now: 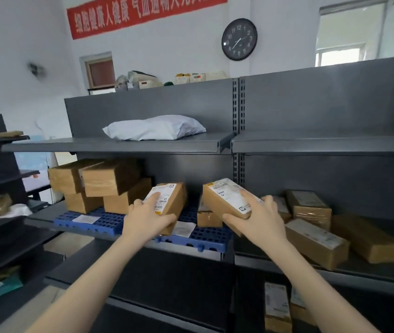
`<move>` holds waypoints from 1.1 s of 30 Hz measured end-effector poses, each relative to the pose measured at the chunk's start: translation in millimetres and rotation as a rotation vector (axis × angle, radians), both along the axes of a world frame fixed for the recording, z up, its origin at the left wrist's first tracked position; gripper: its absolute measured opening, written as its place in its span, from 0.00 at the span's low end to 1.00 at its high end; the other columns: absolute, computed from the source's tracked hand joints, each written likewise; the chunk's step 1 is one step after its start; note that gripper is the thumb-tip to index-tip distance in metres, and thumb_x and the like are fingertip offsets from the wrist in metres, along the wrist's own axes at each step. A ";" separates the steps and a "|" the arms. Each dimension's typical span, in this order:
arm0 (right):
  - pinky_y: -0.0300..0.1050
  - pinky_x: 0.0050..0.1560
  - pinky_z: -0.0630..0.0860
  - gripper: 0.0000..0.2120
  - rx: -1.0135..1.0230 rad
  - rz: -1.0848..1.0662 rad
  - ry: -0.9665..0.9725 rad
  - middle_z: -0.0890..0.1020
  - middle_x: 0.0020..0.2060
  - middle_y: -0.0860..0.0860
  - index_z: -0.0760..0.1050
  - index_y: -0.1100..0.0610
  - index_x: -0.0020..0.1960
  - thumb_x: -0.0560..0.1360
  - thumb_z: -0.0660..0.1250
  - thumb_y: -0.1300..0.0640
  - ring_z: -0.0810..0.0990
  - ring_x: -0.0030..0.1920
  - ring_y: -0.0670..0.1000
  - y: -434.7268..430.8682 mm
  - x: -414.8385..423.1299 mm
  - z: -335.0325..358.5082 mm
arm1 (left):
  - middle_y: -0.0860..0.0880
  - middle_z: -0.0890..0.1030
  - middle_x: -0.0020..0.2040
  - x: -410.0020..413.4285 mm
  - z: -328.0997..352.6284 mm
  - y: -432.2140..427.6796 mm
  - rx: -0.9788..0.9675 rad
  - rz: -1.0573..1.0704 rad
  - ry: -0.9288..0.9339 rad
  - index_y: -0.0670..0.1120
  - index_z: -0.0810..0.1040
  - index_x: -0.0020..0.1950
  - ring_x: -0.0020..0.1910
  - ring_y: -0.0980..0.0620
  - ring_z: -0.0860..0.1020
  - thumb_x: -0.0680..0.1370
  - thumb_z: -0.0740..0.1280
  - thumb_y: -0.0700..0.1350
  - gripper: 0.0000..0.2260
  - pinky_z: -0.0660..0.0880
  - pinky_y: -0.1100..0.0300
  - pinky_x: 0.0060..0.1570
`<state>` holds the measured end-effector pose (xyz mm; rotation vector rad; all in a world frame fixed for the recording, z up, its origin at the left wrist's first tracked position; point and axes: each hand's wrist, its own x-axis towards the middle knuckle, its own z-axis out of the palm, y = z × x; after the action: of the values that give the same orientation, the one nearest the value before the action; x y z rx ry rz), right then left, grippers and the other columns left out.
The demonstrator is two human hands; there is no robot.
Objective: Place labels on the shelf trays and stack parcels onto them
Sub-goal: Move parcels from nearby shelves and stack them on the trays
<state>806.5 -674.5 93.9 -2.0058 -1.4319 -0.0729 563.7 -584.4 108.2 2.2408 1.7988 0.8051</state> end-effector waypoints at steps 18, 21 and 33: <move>0.53 0.64 0.65 0.39 -0.223 -0.219 0.016 0.62 0.65 0.58 0.58 0.46 0.74 0.68 0.63 0.32 0.62 0.66 0.61 184.1 -36.8 -28.7 | 0.40 0.60 0.73 35.9 -28.1 222.4 -0.147 -0.078 0.180 0.55 0.54 0.76 0.72 0.38 0.59 0.70 0.64 0.66 0.39 0.65 0.46 0.66; 0.55 0.67 0.63 0.42 -0.262 -0.238 -0.008 0.61 0.68 0.59 0.55 0.45 0.75 0.68 0.61 0.29 0.60 0.68 0.61 184.6 -36.6 -27.4 | 0.40 0.56 0.76 38.2 -34.9 227.8 -0.174 -0.088 0.246 0.55 0.51 0.77 0.73 0.38 0.56 0.68 0.63 0.71 0.43 0.62 0.44 0.68; 0.58 0.66 0.63 0.45 -0.156 -0.258 0.007 0.61 0.72 0.59 0.52 0.46 0.76 0.66 0.56 0.24 0.59 0.71 0.62 130.6 -28.8 -11.6 | 0.40 0.59 0.74 56.3 -1.3 174.8 -0.020 -0.235 0.152 0.56 0.54 0.76 0.72 0.37 0.58 0.65 0.59 0.76 0.44 0.61 0.41 0.66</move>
<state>777.8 -543.9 82.3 -2.3085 -1.1987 -0.0676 620.0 -409.6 106.9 2.4992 1.5513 0.5839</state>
